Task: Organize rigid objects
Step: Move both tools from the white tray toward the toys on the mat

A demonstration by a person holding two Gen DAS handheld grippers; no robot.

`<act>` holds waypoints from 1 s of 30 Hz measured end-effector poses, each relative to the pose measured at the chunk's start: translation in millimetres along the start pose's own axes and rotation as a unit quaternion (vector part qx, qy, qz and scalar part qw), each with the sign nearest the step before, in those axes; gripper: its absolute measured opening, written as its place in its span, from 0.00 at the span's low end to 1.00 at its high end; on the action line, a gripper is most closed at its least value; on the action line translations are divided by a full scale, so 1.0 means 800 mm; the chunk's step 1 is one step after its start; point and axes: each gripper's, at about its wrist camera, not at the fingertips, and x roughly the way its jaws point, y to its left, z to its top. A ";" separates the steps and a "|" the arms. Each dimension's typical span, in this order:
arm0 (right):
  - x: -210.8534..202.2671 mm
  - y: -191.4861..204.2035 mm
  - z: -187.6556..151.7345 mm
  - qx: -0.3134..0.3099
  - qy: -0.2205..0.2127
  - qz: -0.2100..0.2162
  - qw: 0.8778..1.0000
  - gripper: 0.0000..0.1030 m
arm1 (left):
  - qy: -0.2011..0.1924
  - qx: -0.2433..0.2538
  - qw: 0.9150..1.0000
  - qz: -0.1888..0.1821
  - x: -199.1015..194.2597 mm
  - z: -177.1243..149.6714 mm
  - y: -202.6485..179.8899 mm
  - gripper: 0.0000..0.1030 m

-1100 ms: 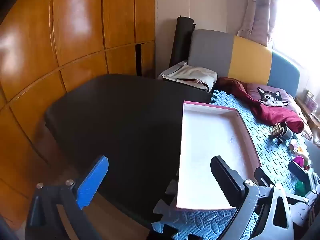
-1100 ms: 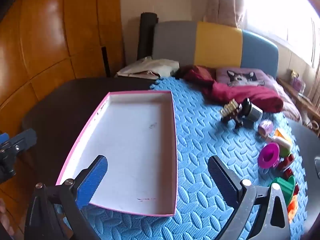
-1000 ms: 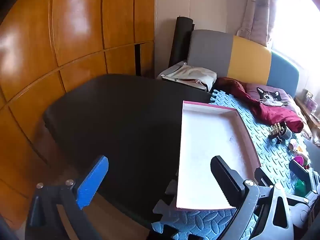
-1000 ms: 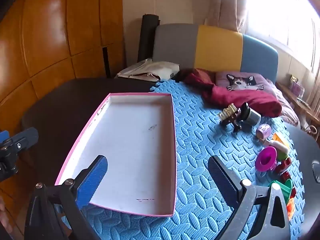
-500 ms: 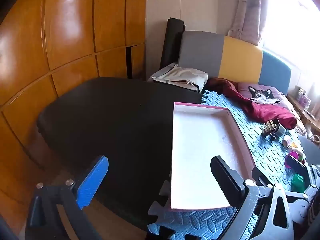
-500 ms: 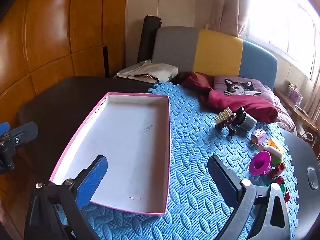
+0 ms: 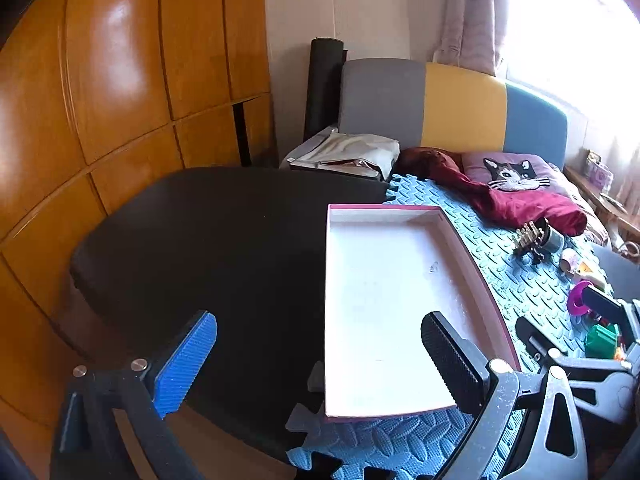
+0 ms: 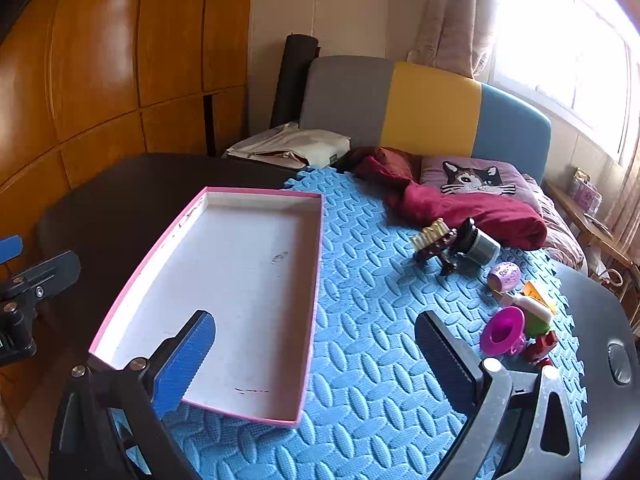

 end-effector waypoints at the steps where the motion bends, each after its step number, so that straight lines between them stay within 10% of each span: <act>1: 0.000 -0.005 0.000 0.003 0.000 -0.001 1.000 0.99 | 0.000 0.002 1.000 -0.001 0.000 0.000 -0.002 1.00; 30: -0.053 -0.247 -0.016 0.175 -0.014 -0.073 0.982 0.99 | 0.022 0.091 0.993 -0.068 0.013 0.002 -0.084 1.00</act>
